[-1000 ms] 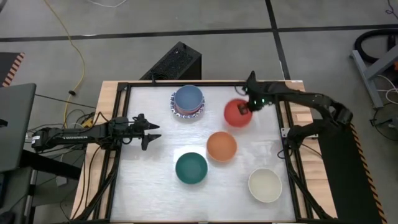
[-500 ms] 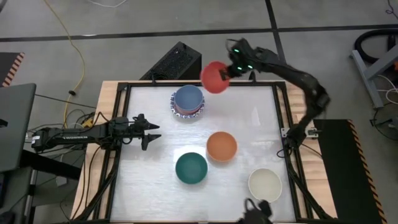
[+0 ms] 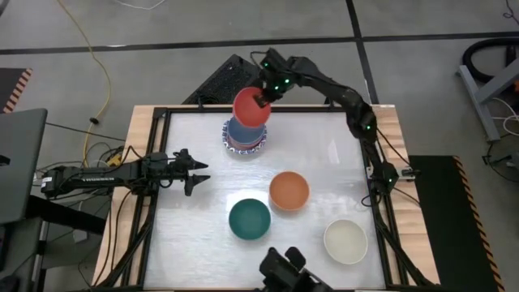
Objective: Nest bowls inside each other
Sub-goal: Stack the orange bowl on top of the blue bowl
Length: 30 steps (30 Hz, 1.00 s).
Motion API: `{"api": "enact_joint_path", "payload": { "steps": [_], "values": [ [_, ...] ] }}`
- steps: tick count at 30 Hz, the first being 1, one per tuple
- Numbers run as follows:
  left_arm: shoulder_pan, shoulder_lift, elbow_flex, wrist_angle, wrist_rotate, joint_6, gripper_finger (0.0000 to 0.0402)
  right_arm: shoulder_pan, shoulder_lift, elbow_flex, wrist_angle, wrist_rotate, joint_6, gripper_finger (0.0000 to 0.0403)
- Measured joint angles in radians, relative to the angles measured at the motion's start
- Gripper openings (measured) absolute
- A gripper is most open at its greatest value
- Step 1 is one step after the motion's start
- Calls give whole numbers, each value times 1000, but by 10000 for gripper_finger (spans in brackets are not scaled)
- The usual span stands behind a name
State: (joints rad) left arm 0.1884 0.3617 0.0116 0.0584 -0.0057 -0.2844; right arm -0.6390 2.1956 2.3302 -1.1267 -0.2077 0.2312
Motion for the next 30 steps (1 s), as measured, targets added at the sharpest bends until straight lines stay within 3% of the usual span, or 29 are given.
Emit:
{"api": "enact_joint_path", "payload": {
  "steps": [10,26,30],
  "values": [
    [0,0,0,-1,1,0,235,11,107,0,-35,-8,-7,13],
    [0,0,0,-1,1,0,235,43,108,0,-56,-27,-194,104],
    [0,0,0,-1,2,0,235,42,108,24,-46,-26,-178,127]
  ]
}}
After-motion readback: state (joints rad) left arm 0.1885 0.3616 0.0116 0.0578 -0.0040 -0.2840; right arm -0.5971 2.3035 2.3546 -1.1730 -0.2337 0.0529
